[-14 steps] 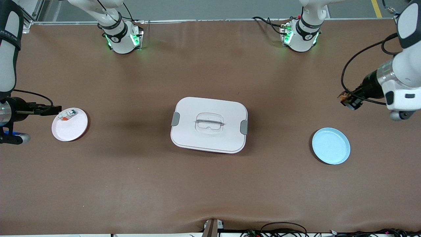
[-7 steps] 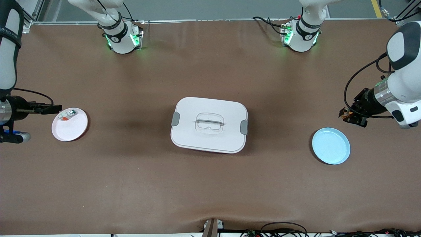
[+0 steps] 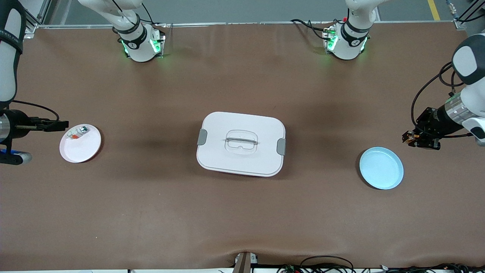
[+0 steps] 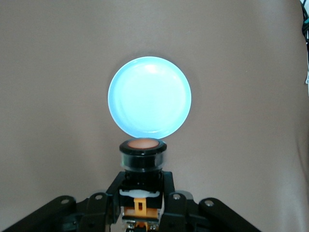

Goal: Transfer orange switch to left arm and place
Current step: 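Lower the switch with the left gripper onto the blue plate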

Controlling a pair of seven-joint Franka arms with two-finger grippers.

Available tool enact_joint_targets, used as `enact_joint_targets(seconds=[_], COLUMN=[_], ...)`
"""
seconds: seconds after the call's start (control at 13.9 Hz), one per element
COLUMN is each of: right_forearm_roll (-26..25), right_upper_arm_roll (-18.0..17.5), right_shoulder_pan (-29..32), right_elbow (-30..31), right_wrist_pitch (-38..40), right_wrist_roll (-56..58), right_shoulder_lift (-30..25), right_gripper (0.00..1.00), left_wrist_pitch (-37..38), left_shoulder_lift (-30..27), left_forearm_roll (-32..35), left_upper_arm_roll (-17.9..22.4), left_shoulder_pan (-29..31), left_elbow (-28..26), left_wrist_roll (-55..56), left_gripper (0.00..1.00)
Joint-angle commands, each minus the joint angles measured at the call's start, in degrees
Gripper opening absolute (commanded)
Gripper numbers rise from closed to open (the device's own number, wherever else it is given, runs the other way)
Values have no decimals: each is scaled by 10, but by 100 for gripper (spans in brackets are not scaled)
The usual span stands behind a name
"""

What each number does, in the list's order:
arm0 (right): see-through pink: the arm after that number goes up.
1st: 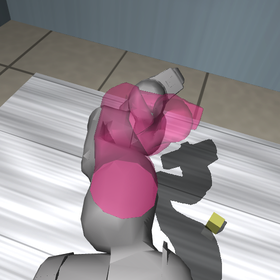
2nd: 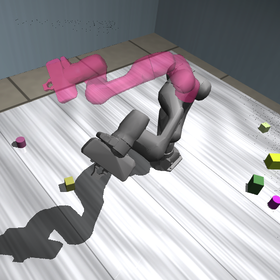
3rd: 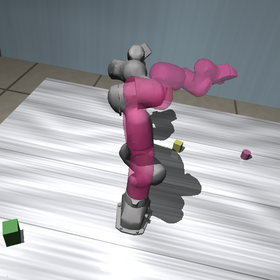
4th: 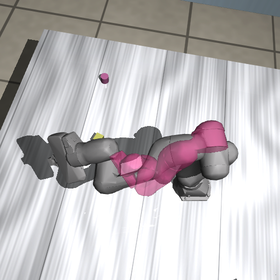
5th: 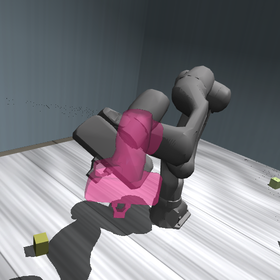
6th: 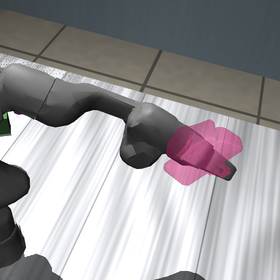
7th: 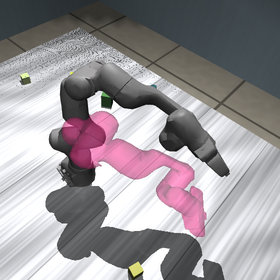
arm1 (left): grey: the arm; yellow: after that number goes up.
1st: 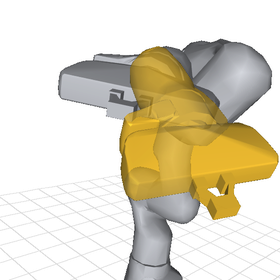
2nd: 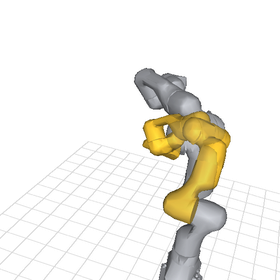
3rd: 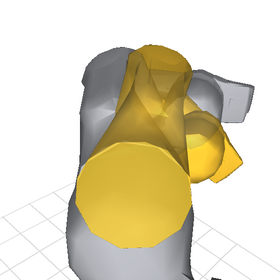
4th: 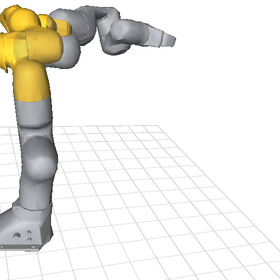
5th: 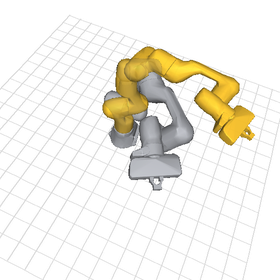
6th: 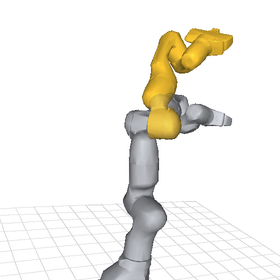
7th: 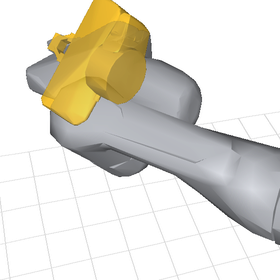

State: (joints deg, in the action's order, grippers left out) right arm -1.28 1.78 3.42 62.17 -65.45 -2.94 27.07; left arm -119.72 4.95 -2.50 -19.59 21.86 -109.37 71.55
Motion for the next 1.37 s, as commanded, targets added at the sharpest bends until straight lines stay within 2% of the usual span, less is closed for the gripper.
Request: enact_joint_targets(seconds=[0.0, 0.29, 0.5, 0.72, 0.93, 1.08, 1.29], right_forearm_roll=[-10, -10, -11, -9, -9, -9, -9], right_upper_arm_roll=[-4, -4, -7, -7, -7, -8, -8], right_shoulder_pan=[4, 4, -4, -3, -6, -6, -7], right_elbow=[-14, -7, 1, 6, 51, 86, 99], right_wrist_pitch=[7, 12, -6, -31, -63, -94, -100], right_wrist_roll=[1, -8, -39, -32, -30, -12, 7], right_shoulder_lift=[-52, -104, -111, -119, -148, -172, -181], right_gripper=[100, 100, 100, 100, 100, 100, 100], left_wrist_pitch=[-60, -82, -83, -83, -83, -83, -83], left_shoulder_lift=[-23, 23, 75, 121, 179, 204, 237], left_forearm_roll=[-12, -11, -2, 34, 75, 89, 102], left_upper_arm_roll=[-5, -4, -2, -1, -1, -1, 2], left_shoulder_pan=[6, 6, 6, 9, 8, 3, -5], left_elbow=[-58, -52, -28, 7, 55, 68, 86], left_wrist_roll=[-1, -1, 8, 12, 71, 84, 94], left_gripper=[0, 0, 0, 0, 0, 0, 0])
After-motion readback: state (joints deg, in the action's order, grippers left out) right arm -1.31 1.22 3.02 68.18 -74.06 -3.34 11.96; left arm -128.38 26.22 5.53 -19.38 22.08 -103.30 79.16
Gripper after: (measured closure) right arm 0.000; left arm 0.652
